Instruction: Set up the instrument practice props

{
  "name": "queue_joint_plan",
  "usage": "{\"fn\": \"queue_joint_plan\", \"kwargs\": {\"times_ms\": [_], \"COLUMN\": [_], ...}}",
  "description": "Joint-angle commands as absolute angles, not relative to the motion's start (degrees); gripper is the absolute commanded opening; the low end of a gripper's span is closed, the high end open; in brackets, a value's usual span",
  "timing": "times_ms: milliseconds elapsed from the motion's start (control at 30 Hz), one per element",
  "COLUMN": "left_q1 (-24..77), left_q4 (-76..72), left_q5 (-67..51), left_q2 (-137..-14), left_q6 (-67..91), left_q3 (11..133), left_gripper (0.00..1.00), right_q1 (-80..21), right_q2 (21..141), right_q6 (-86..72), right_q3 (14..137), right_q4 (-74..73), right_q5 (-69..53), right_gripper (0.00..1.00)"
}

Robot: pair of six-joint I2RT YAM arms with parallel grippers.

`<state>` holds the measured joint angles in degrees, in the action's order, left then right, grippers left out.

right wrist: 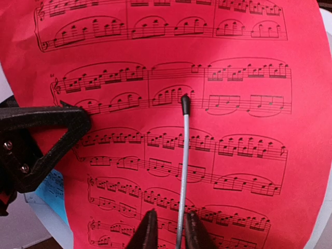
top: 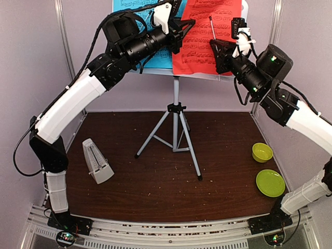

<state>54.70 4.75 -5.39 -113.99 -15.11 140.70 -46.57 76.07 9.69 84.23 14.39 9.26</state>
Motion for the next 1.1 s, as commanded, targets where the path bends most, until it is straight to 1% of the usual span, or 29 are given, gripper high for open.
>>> {"fn": "queue_joint_plan", "kwargs": {"times_ms": [0,67,167,367,400,467,500,533,567,600,667,733,767,833,1067], "left_q1": [54.2,54.2,54.2,54.3,54.4,54.5,54.5,54.5,54.5,54.5,54.5,54.6,54.6,54.6,54.4], "left_q4": [3.9,4.1,4.5,3.9,3.5,2.4,1.2,0.4,-0.1,-0.3,0.2,2.0,3.2,5.3,15.0], "left_q5": [-5.1,-4.9,-5.3,-5.2,-4.9,-3.2,-2.0,-1.2,-0.5,0.2,1.2,2.5,3.5,5.3,11.3], "left_q2": [-113.8,-113.6,-113.6,-111.2,-110.3,-107.9,-106.2,-104.5,-102.5,-101.2,-99.0,-97.2,-96.1,-94.3,-90.1], "left_q6": [-16.3,-16.5,-16.4,-15.5,-15.3,-14.7,-13.8,-13.4,-12.9,-12.3,-12.0,-11.7,-11.4,-11.1,-9.0], "left_q3": [142.3,142.2,142.0,139.7,138.6,135.3,133.2,130.9,128.9,127.3,125.1,124.0,123.2,122.2,120.2], "left_gripper": [0.1,0.14,0.22,0.41,0.44,0.5,0.56,0.65,0.77,0.86,0.95,0.98,0.98,0.98,0.98], "right_q1": [-46.4,-46.4,-46.5,-46.4,-46.4,-46.4,-46.4,-46.3,-46.4,-46.4,-46.4,-46.5,-46.4,-46.4,-46.4], "right_q2": [74.6,74.5,74.4,73.2,72.8,72.1,71.7,71.3,70.8,70.4,69.7,68.9,68.6,68.0,66.2], "right_q6": [8.8,8.8,8.7,8.3,8.3,8.3,8.3,8.4,8.4,8.5,8.4,8.2,8.0,7.3,4.3], "right_q3": [84.2,84.2,84.2,83.6,83.4,83.0,82.9,82.7,82.7,82.6,82.3,82.2,82.1,81.9,81.9], "right_q4": [15.1,15.0,14.7,14.6,14.6,14.5,14.3,14.2,14.0,13.6,13.1,12.5,12.1,11.3,6.2], "right_q5": [9.2,9.3,9.1,9.5,9.6,9.7,9.8,10.0,10.2,10.3,10.6,10.7,10.8,10.9,10.4], "right_gripper": [0.26,0.3,0.32,0.37,0.39,0.47,0.53,0.6,0.66,0.7,0.77,0.81,0.87,0.94,0.99]}}
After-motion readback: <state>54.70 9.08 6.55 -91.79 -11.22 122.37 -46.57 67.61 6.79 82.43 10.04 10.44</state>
